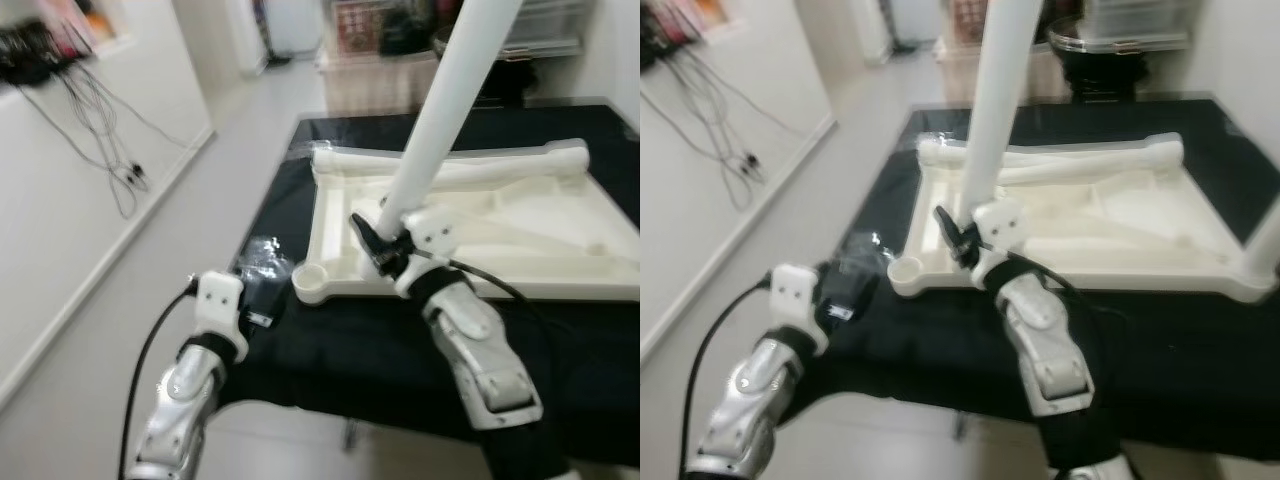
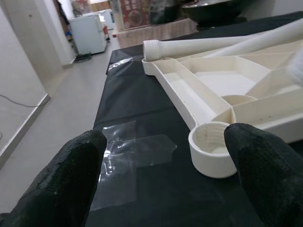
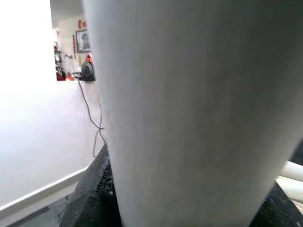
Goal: Building children table
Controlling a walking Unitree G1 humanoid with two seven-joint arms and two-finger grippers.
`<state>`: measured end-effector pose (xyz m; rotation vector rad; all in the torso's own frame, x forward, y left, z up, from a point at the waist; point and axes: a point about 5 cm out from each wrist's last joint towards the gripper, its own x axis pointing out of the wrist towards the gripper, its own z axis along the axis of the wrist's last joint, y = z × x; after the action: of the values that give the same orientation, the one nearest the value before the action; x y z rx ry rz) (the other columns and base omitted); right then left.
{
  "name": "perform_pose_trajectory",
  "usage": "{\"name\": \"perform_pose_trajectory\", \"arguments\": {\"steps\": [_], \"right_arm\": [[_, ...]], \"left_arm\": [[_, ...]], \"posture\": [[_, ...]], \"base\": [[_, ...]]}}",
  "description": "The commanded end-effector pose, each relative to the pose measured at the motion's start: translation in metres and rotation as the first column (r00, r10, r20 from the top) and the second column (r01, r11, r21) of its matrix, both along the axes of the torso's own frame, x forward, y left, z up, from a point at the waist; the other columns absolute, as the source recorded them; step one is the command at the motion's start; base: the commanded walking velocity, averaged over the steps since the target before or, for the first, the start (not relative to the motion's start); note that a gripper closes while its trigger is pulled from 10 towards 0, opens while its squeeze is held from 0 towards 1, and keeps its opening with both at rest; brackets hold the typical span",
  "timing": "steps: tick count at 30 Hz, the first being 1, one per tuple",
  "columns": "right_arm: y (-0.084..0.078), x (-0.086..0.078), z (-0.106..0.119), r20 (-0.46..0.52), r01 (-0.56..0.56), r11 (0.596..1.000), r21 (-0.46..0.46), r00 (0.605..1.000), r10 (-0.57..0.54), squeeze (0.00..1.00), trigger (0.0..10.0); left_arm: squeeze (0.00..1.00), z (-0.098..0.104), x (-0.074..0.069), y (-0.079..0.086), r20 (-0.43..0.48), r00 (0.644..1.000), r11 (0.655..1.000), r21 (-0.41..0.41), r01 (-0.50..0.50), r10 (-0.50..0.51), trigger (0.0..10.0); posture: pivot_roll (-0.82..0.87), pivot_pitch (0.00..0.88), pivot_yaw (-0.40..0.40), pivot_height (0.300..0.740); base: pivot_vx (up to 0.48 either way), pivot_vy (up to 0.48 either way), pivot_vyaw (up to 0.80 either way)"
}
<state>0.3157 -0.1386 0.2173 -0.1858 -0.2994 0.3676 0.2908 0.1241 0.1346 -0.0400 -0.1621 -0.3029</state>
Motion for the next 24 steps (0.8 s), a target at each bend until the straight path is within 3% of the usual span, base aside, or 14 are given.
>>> {"name": "perform_pose_trajectory", "arguments": {"steps": [1, 7, 15, 16, 24], "right_arm": [[0.005, 0.0, 0.005, 0.022, -0.024, 1.0, 0.005, 0.999, 0.024, 0.0, 10.0], [0.003, 0.003, 0.009, 0.028, -0.021, 1.0, 0.009, 0.999, 0.021, 0.0, 10.0], [-0.001, 0.013, 0.017, 0.057, 0.038, 0.999, -0.012, 0.998, -0.037, 0.0, 10.0], [-0.002, 0.014, 0.017, 0.052, 0.052, 0.998, 0.026, 0.997, -0.053, 0.0, 10.0], [-0.002, 0.016, 0.015, 0.039, 0.083, 0.995, 0.054, 0.996, -0.085, 0.0, 10.0]], "left_arm": [[0.0, -0.001, -0.001, 0.002, -0.004, 1.0, 1.0, 0.007, 0.002, -0.002, 10.0], [0.0, -0.001, -0.001, 0.001, -0.007, 1.0, 1.0, 0.005, 0.012, -0.012, 10.0], [0.0, -0.001, -0.001, -0.004, -0.019, 0.998, 0.999, -0.01, 0.054, -0.054, 10.0], [0.0, -0.001, -0.002, -0.004, -0.018, 0.998, 0.998, -0.011, 0.058, -0.058, 10.0], [0.0, -0.001, -0.002, -0.005, -0.021, 0.997, 0.998, -0.008, 0.068, -0.069, 10.0]], "posture": [[-0.04, 0.043, 0.121, 0.74], [-0.03, 0.045, 0.115, 0.74], [-0.02, 0.053, 0.101, 0.74], [-0.02, 0.055, 0.098, 0.74], [-0.02, 0.06, 0.101, 0.74]], "base": [[0.0, 0.0, 0.8], [0.0, 0.0, 0.8], [0.0, 0.0, 0.1], [0.0, 0.0, 0.8], [0.15, 0.0, 0.1]]}}
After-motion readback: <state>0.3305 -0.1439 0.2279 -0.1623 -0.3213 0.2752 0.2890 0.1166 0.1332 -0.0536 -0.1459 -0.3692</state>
